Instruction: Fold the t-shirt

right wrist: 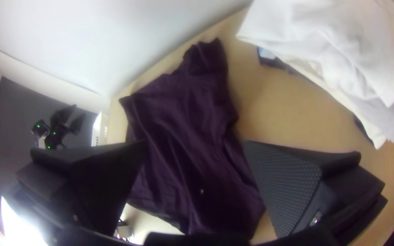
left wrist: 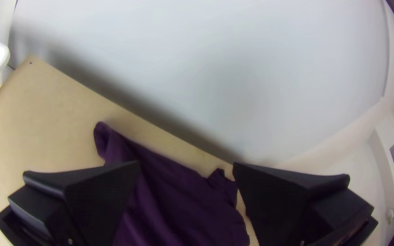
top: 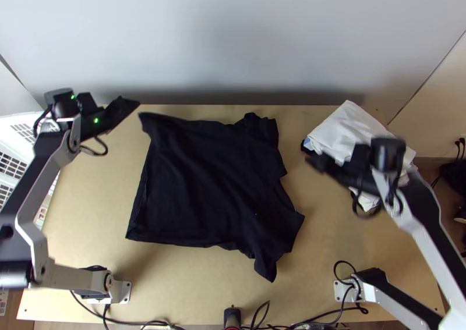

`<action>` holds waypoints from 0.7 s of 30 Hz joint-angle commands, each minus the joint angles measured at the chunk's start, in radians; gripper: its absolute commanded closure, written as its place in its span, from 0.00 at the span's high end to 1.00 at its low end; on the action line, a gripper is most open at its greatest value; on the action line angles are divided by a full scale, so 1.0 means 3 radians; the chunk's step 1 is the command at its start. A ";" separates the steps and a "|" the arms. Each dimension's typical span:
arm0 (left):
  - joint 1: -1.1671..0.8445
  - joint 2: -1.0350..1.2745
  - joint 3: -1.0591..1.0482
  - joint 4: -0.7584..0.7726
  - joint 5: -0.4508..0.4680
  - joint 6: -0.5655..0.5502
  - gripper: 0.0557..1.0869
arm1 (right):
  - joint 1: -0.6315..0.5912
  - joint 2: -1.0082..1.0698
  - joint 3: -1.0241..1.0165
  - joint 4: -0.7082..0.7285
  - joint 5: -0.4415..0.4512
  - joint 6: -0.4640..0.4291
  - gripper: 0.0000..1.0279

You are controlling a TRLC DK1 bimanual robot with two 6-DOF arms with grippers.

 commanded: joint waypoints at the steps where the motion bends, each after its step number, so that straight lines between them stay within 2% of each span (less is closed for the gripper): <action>1: 0.0056 -0.0457 -0.0476 -0.0172 0.0037 0.0149 0.96 | 0.0272 -0.0834 -0.0693 -0.0333 -0.0064 0.0055 0.95; 3: 0.0056 -0.0524 -0.0471 -0.0315 0.0031 0.0180 0.96 | 0.0436 -0.0941 -0.0708 -0.0502 -0.0069 0.0116 0.95; 6: 0.0041 -0.0703 -0.0476 -0.0811 0.0037 0.0379 0.96 | 0.0630 -0.1033 -0.0820 -0.0819 -0.0085 0.0183 0.95; 10: 0.0087 -0.0866 -0.0635 -0.1424 0.0031 0.0814 0.95 | 0.0871 -0.1233 -0.0979 -0.0819 -0.0136 0.0295 0.95; 15: 0.0179 -0.1199 -0.0962 -0.1793 0.0006 0.1146 0.95 | 0.1239 -0.1131 -0.1107 -0.0921 -0.0136 0.0336 0.95; 21: 0.0174 -0.1526 -0.1356 -0.1823 -0.0009 0.1177 0.95 | 0.1699 -0.1182 -0.1398 -0.0604 -0.0115 0.0244 0.95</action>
